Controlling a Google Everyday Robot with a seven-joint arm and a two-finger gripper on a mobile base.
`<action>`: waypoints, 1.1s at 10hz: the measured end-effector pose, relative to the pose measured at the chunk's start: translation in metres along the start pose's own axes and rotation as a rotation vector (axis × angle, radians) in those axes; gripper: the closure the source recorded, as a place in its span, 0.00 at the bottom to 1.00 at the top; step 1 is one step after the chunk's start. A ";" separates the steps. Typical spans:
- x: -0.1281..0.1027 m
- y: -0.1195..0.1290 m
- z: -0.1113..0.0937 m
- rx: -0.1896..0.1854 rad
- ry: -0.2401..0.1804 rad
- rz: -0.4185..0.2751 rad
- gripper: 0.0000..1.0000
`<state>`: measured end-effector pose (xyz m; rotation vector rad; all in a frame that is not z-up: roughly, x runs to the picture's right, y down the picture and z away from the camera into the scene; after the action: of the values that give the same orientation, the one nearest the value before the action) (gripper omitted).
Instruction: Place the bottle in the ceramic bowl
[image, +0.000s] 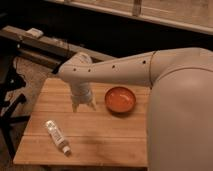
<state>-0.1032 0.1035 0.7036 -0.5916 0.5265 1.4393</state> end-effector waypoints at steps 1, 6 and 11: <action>0.001 0.001 0.001 0.000 0.001 -0.014 0.35; 0.044 0.076 0.015 -0.013 -0.004 -0.308 0.35; 0.076 0.140 0.047 -0.061 0.019 -0.504 0.35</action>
<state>-0.2391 0.1964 0.6807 -0.7276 0.3168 0.9740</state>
